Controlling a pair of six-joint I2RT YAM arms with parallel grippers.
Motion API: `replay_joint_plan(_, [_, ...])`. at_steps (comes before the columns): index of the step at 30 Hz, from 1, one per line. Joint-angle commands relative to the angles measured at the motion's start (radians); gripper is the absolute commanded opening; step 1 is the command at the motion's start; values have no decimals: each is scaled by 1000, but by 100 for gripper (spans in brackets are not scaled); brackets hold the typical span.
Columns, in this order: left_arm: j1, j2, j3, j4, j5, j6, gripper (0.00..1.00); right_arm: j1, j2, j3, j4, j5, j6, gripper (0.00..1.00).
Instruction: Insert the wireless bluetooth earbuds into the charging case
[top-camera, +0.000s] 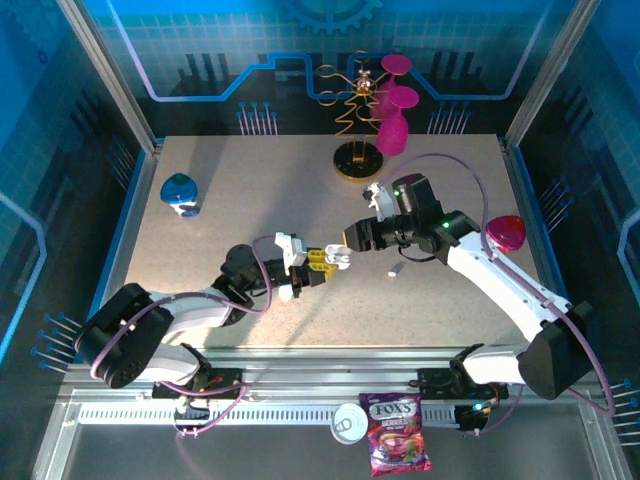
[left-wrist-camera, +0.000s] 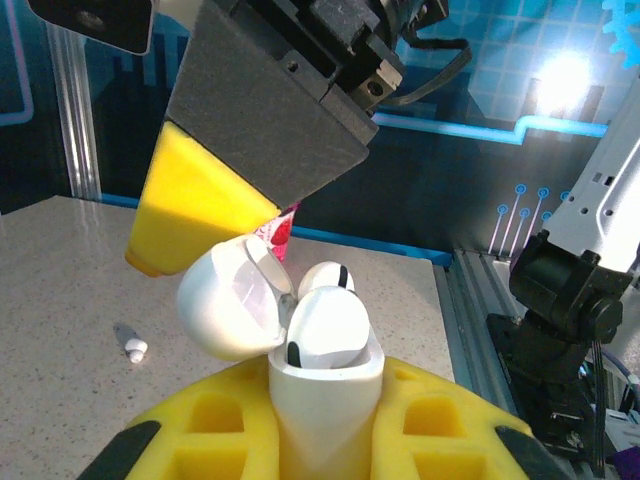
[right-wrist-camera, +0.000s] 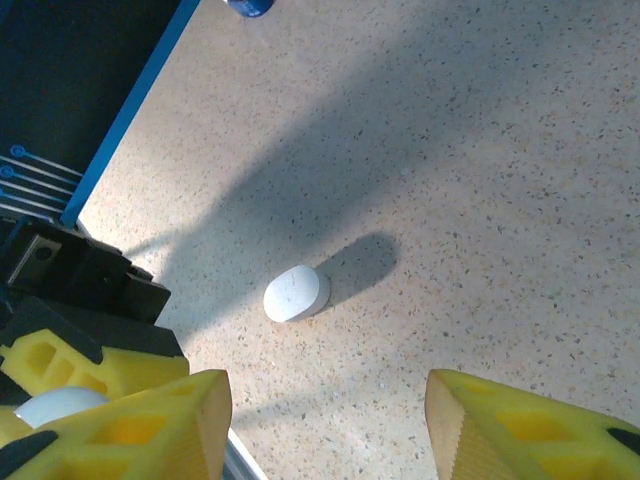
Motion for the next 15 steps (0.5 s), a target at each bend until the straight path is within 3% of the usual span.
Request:
replay_joint_plan(1, [-1, -3, 2, 32, -29, 30, 5, 1, -6, 30, -115, -82, -86, 54])
replay_joint_plan(9, [0, -2, 20, -12, -89, 17, 5, 4, -101, -10, -114, -98, -160, 57])
replay_joint_plan(15, [2, -17, 39, -46, -16, -20, 5, 5, -259, -130, 63, -132, -234, 58])
